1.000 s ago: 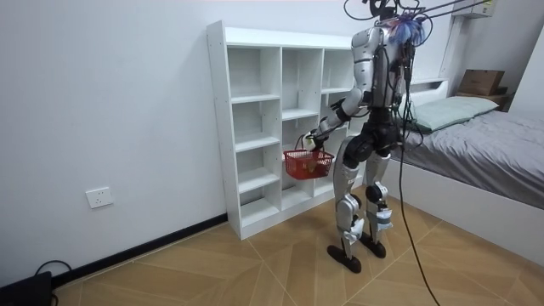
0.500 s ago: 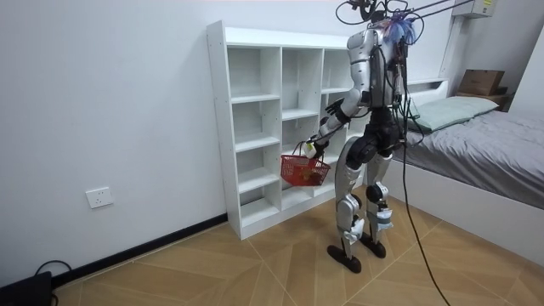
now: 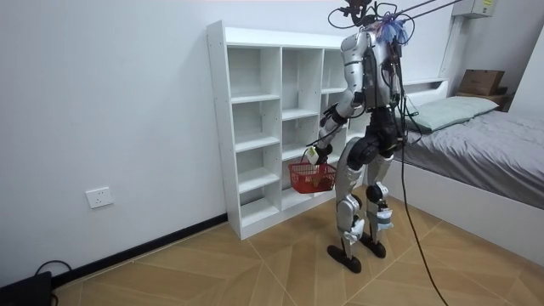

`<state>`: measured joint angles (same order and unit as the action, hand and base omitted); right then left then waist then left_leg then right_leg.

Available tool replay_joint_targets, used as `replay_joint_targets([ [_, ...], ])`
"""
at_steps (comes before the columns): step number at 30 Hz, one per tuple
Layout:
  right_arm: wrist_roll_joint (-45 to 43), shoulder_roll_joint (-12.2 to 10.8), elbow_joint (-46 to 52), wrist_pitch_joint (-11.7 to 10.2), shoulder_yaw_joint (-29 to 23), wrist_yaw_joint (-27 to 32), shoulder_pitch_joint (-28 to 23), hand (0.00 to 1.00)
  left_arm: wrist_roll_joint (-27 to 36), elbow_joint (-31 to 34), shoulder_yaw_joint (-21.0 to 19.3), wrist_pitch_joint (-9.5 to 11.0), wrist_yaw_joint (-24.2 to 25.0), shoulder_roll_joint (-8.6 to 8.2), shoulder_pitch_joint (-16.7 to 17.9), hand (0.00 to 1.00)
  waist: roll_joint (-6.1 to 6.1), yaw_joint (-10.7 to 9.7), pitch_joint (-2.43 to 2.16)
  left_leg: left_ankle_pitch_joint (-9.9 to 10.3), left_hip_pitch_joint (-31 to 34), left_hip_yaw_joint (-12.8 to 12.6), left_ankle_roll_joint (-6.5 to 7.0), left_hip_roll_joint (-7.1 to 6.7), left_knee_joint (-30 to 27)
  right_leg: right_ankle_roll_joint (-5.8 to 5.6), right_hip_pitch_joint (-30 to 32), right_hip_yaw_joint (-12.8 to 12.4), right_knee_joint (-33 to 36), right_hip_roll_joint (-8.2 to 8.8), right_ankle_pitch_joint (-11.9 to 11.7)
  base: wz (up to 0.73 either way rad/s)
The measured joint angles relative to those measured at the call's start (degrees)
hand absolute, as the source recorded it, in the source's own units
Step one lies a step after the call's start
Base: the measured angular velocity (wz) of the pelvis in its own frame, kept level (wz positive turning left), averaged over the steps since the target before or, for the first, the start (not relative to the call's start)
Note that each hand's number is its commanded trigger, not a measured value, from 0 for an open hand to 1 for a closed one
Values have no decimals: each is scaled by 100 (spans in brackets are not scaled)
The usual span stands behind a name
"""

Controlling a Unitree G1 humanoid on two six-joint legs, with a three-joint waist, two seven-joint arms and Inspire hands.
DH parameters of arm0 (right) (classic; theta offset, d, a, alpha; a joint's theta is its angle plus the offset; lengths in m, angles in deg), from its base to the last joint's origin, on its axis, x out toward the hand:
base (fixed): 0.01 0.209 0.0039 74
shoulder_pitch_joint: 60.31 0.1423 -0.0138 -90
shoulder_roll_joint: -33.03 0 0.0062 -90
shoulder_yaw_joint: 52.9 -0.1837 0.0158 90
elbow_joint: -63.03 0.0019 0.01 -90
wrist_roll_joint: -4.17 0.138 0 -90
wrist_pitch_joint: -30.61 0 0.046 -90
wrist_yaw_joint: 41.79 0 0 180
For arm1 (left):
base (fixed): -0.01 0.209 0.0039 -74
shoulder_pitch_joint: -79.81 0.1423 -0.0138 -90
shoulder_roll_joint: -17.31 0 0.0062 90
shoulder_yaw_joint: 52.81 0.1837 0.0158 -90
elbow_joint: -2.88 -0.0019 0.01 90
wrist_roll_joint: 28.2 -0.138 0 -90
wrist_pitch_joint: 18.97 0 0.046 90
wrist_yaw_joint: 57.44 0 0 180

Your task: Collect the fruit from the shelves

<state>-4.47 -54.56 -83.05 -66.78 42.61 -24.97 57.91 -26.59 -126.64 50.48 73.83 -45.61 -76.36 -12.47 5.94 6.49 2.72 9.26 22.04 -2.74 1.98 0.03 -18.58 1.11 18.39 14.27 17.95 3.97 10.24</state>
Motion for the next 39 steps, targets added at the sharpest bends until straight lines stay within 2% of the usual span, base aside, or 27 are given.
replay_joint_targets([
  [4,0,0,1,13,-2,90,20,0,1,0,-6,-19,0,-7,-22,100,-4,7,3,-1,65,-18,0,3,-15,0,71,-11,21,0,0,-1],
  [6,0,0,1,125,-2,92,123,0,1,0,-6,-46,0,-19,-50,100,-15,19,15,-5,149,-39,6,7,-31,0,193,-36,91,7,0,-7],
  [18,34,0,6,198,-1,134,259,0,1,-141,7,-98,-6,-29,-156,100,-34,25,26,-11,259,-88,8,10,-33,4,335,-93,107,7,-3,-1],
  [22,31,0,5,199,12,134,294,0,10,-217,158,-131,-2,-26,-252,100,-80,28,39,-12,355,-93,10,13,-76,6,441,-117,167,10,-4,0],
  [30,27,1,3,199,61,131,293,0,9,-283,235,-146,5,-36,-323,100,-150,22,32,-16,367,-98,14,13,-78,6,461,-122,182,13,-4,0],
  [39,-124,42,-249,197,344,133,320,0,52,-378,288,-152,-14,-58,-370,100,-157,39,33,-23,365,-109,15,18,-78,7,463,-110,189,16,-4,0],
])
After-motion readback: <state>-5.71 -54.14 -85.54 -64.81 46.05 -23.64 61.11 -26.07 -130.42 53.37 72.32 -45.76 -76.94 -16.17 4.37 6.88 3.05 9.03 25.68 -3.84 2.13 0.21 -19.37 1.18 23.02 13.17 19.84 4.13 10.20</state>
